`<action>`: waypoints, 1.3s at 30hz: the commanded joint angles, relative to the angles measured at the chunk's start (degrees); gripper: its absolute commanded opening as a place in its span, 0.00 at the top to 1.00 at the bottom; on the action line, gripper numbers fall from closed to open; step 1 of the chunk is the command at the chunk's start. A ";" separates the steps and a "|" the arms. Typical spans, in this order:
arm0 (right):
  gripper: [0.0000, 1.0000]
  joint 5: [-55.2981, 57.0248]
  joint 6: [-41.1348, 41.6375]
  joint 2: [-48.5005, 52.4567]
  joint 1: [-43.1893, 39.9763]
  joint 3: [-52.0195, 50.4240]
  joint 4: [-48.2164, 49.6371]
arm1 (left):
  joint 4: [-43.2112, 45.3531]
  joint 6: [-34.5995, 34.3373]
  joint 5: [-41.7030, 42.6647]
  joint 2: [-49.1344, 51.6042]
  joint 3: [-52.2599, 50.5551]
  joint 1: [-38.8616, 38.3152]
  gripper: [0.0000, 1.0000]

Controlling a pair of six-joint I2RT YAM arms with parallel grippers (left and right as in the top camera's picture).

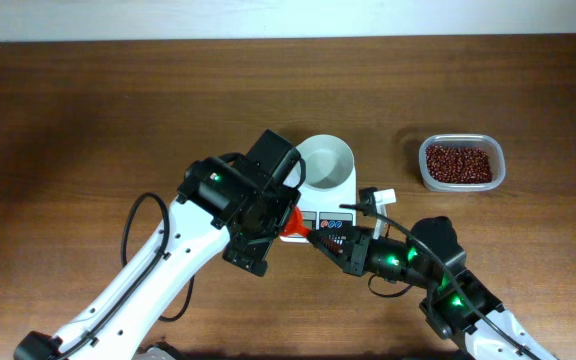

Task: Scoop and weigh 50g on scale
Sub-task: 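Release the left gripper and carry the scoop right toward the bean tub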

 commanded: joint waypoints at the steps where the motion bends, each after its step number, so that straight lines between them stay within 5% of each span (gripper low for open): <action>1: 0.96 1.14 -6.19 -0.17 -0.55 0.92 -1.40 | -0.11 0.13 -0.70 -0.52 0.13 -0.22 0.01; 12: 0.96 -1.73 -13.16 -5.66 -10.99 0.96 -8.33 | -0.33 0.15 -5.27 -0.52 0.13 -0.24 0.01; 24: 0.96 4.52 -28.57 -19.56 -23.39 7.21 -42.77 | -0.28 0.15 -5.27 -0.52 0.13 -0.24 0.01; 33: 0.96 3.89 -30.32 -19.58 -37.00 15.54 -58.86 | -2.32 0.15 -5.16 -0.52 0.13 -0.24 0.00; 34: 0.96 3.89 -31.45 -19.58 -38.16 16.33 -59.47 | -2.84 0.17 -5.01 -0.52 0.13 -0.24 0.06; 36: 0.96 3.91 -35.45 -19.61 -40.46 18.53 -59.95 | -3.43 0.17 -5.05 -0.52 0.13 -0.24 0.37; 39: 0.96 4.09 -37.53 -19.58 -41.79 21.03 -59.91 | -3.50 2.14 -5.62 -0.52 0.13 -0.24 0.68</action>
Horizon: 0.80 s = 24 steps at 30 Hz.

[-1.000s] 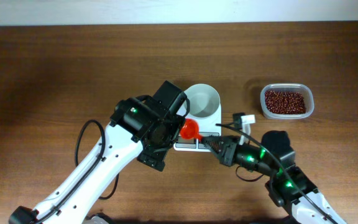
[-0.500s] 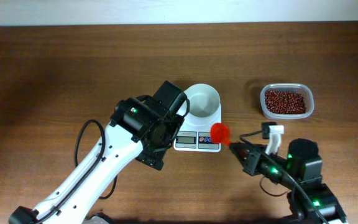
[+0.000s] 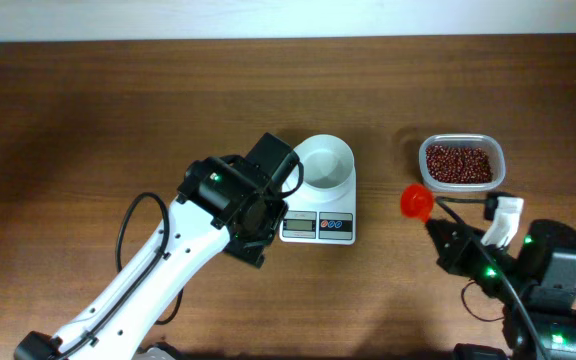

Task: Scoop and weigh 50g on scale
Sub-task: 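Release the left gripper and carry the scoop right toward the bean tub, then move the left gripper over the scale's buttons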

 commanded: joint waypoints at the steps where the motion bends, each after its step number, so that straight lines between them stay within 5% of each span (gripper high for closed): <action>1: 0.96 0.55 -5.09 -0.44 -1.53 4.59 0.24 | -0.33 3.56 -1.53 -0.52 0.13 -0.24 0.76; 5: 0.96 0.90 -5.16 -0.44 -1.53 5.75 1.97 | -0.07 10.36 -2.43 -0.52 0.13 -0.24 1.00; 11: 0.96 0.94 -5.16 -0.44 -1.53 5.75 3.08 | 2.58 25.99 -8.31 -0.44 0.13 -0.50 1.00; 15: 0.96 0.94 -5.14 -0.44 -1.53 5.75 3.26 | 8.33 42.23 -12.20 -0.42 0.11 -4.17 1.00; 24: 0.96 4.83 -5.14 -0.44 -1.53 5.75 3.21 | 14.58 60.24 -24.61 0.74 -0.68 -13.90 1.00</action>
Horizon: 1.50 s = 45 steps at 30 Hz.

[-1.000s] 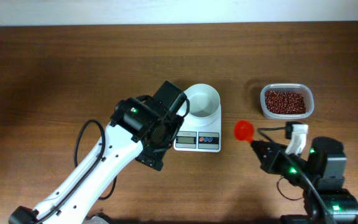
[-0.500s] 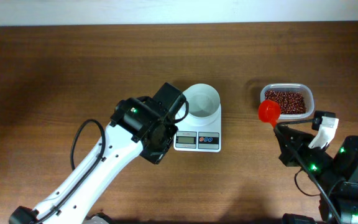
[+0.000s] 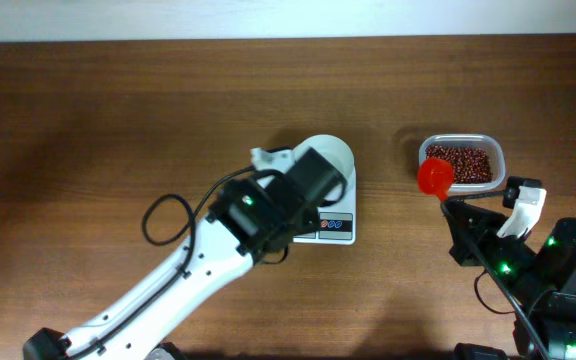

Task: Scoop and weigh 50g on scale
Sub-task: 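Move the left gripper over the scale's buttons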

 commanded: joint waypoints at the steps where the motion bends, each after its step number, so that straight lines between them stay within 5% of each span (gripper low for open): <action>1: 0.96 4.57 -0.83 -0.37 -0.48 1.18 0.17 | 0.92 15.17 -8.57 1.22 -0.68 -3.30 1.00; 4: 0.96 7.41 -0.83 -0.37 -0.48 1.18 0.15 | 1.44 24.92 -8.50 3.93 -0.68 -4.63 1.00; 28: 0.96 17.94 -0.85 -0.37 -0.31 1.18 -3.06 | 12.37 24.83 0.98 23.17 -0.94 -5.14 1.00; 45: 0.96 17.97 -0.85 -0.37 -0.31 1.18 -3.08 | 15.47 20.70 -5.55 30.67 -1.25 -7.85 1.00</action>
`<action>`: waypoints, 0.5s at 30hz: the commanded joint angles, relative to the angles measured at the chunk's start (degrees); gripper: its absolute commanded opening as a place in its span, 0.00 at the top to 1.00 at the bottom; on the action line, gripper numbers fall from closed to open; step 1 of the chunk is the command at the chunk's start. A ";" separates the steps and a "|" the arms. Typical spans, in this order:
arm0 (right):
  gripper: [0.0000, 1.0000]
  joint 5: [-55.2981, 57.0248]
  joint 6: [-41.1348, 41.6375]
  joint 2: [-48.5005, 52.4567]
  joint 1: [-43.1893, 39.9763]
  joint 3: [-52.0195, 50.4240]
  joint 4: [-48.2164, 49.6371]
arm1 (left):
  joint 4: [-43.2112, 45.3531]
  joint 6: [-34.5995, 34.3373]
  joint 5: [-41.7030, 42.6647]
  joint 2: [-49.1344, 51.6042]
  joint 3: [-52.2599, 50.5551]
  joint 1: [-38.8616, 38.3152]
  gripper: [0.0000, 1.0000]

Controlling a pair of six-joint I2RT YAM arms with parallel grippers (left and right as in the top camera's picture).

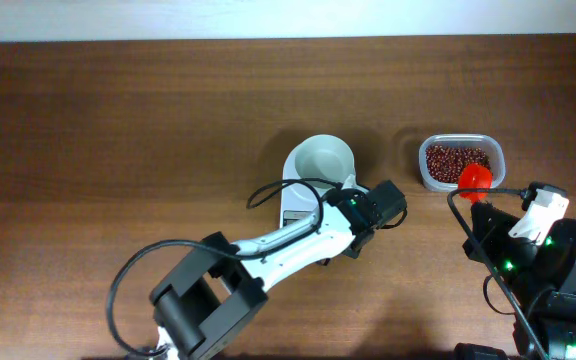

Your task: Scoop and weigh 50g on scale

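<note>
A clear container (424, 168) of red beans (450, 158) stands at the right. The red scoop (475, 177) has its cup down on the beans at the container's near edge. Its handle runs back into my right gripper (485, 208), which is shut on it. An empty white bowl (320, 158) sits on the white scale (293, 205). My left arm lies across the scale's front and hides the display. My left gripper (386, 200) is just right of the scale, and its fingers cannot be made out.
A black cable (283, 186) loops from the left arm over the scale's top. The brown wooden table (118, 120) runs to a pale wall strip at the back. The right arm's body fills the lower right corner.
The scoop went from the container's left rim to the beans at its near edge. My left arm swung right across the scale, putting its gripper at the scale's right side.
First both grippers met at the scale's front with the red scoop between them. Then my right gripper held the scoop out to the right, and later at the container's left rim. Now the scoop rests on the beans, and my left arm has crossed the scale.
</note>
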 commanded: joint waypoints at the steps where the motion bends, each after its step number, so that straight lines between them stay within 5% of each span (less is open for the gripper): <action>1: 0.96 0.72 -0.63 -0.37 -0.26 1.18 0.17 | 1.03 -1.55 -2.29 1.73 -0.79 0.02 1.00; 15: 0.96 1.60 -0.63 -0.37 -0.26 1.18 0.15 | 3.91 -1.55 -5.31 3.74 -0.81 0.42 1.00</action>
